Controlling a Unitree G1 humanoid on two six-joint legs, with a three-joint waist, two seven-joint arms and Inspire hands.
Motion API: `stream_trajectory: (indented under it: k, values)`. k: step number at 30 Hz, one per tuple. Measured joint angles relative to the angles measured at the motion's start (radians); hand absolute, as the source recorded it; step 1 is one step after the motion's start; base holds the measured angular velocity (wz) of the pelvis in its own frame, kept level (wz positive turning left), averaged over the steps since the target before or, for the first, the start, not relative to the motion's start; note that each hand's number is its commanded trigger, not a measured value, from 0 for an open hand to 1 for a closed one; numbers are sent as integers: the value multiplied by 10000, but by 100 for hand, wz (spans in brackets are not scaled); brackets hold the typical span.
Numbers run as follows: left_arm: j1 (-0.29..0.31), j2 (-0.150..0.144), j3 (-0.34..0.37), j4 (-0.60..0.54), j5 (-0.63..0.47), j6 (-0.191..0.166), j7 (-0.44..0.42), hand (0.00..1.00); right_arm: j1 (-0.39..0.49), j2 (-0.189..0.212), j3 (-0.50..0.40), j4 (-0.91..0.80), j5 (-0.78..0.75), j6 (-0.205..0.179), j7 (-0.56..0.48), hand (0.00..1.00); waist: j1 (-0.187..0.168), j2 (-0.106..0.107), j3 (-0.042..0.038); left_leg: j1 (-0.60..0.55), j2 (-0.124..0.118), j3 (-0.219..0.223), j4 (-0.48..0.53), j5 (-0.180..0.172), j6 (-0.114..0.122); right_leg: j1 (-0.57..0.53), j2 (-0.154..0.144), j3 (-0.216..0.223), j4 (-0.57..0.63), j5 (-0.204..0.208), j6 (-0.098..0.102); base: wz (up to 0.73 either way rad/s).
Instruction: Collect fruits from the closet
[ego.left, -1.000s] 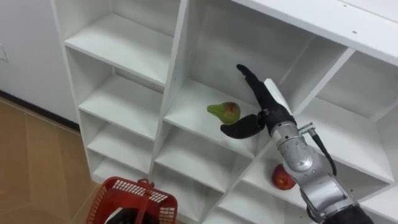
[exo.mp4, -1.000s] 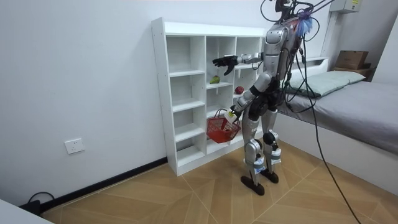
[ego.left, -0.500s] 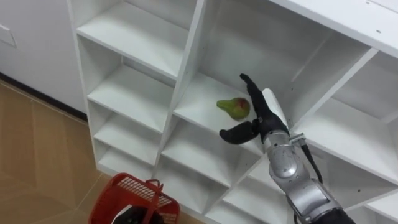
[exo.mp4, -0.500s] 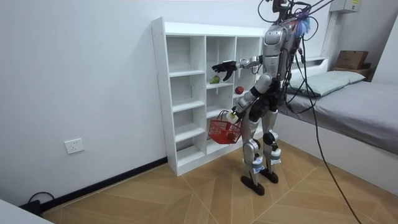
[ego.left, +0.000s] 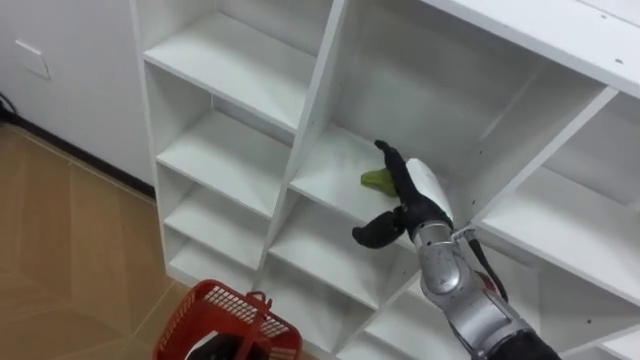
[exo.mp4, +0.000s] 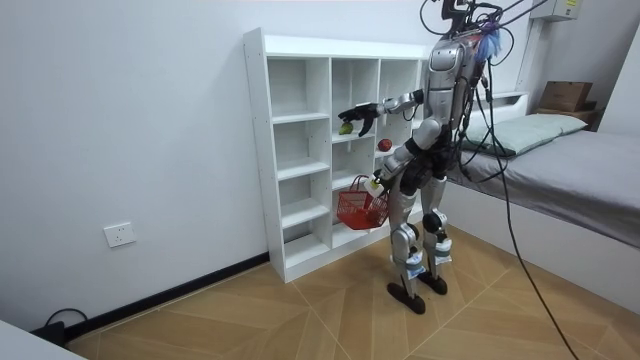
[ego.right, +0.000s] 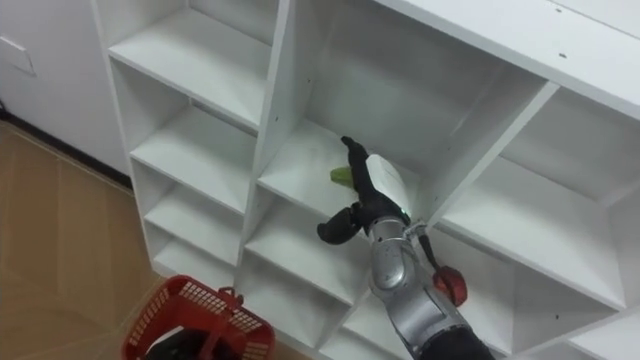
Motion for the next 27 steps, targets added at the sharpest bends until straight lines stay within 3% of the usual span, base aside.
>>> stream_trajectory:
  k: [16,27]
  values:
    - [65,122,48,-29,-7,57,-246,100,0,-171,-142,175,-447,-10,-351,0,-58,0,32,309,1,-29,-41,-6,3,300,-7,19,-1,-1,1,0]
    - [413,185,473,-300,-92,-48,-373,100,4,-476,-915,-580,-243,-118,-541,0,-187,-226,-45,319,-3,6,47,-8,7,345,-9,39,10,0,0,-1]
